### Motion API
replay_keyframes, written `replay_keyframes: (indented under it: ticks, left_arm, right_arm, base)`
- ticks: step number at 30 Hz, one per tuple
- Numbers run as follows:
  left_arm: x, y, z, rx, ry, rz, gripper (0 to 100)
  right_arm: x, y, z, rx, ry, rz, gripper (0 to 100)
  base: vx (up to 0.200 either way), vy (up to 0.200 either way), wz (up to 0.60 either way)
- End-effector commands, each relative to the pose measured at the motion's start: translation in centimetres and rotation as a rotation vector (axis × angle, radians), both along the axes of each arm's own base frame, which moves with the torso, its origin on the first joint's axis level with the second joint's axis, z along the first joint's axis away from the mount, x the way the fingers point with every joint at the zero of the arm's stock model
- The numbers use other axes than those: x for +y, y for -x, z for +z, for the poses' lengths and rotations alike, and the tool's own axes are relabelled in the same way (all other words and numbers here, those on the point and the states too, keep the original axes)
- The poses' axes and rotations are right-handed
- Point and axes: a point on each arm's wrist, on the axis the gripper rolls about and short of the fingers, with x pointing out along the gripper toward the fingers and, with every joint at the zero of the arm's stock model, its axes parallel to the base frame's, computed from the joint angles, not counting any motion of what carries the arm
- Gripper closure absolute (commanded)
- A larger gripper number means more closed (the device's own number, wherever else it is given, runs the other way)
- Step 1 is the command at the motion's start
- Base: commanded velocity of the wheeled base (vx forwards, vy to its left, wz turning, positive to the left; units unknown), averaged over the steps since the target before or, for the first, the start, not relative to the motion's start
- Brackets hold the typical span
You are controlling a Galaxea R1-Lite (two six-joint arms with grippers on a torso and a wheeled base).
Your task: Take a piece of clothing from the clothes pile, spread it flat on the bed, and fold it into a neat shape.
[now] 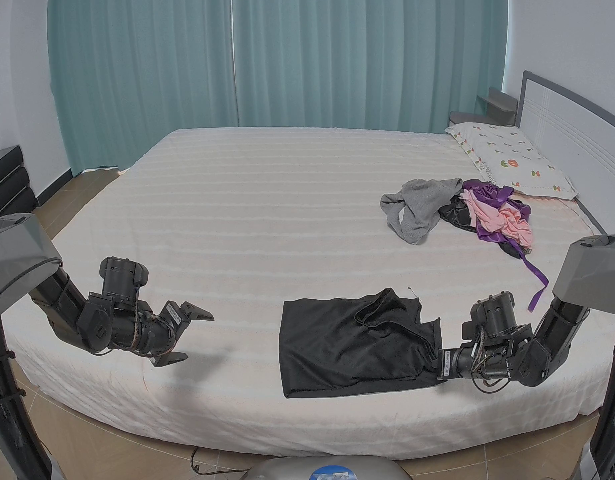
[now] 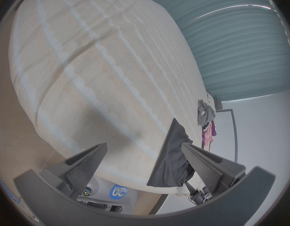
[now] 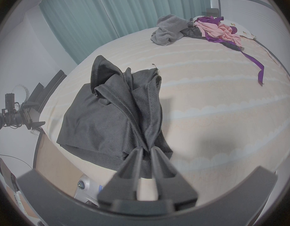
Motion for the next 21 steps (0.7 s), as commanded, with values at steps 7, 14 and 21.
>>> replay_keyframes:
  ticks: [7,14,21]
  left_arm:
    - [0.0,0.0,0.0,0.0,0.001,0.001,0]
    - [0.0,0.0,0.0,0.0,0.001,0.001,0]
    - [0.0,0.0,0.0,0.002,0.0,0.002,0]
  right_arm:
    - [-1.2,-0.1,2.5,-0.068,-0.032,-0.016,0]
    - [0.4,0.4,6.5,-0.182,-0.107,0.023,0]
    - [5.1,-0.1,7.0,-0.181,-0.206,0.066,0]
  base:
    - [0.0,0.0,0.0]
    - [0.0,0.0,0.0]
    - [0.0,0.0,0.0]
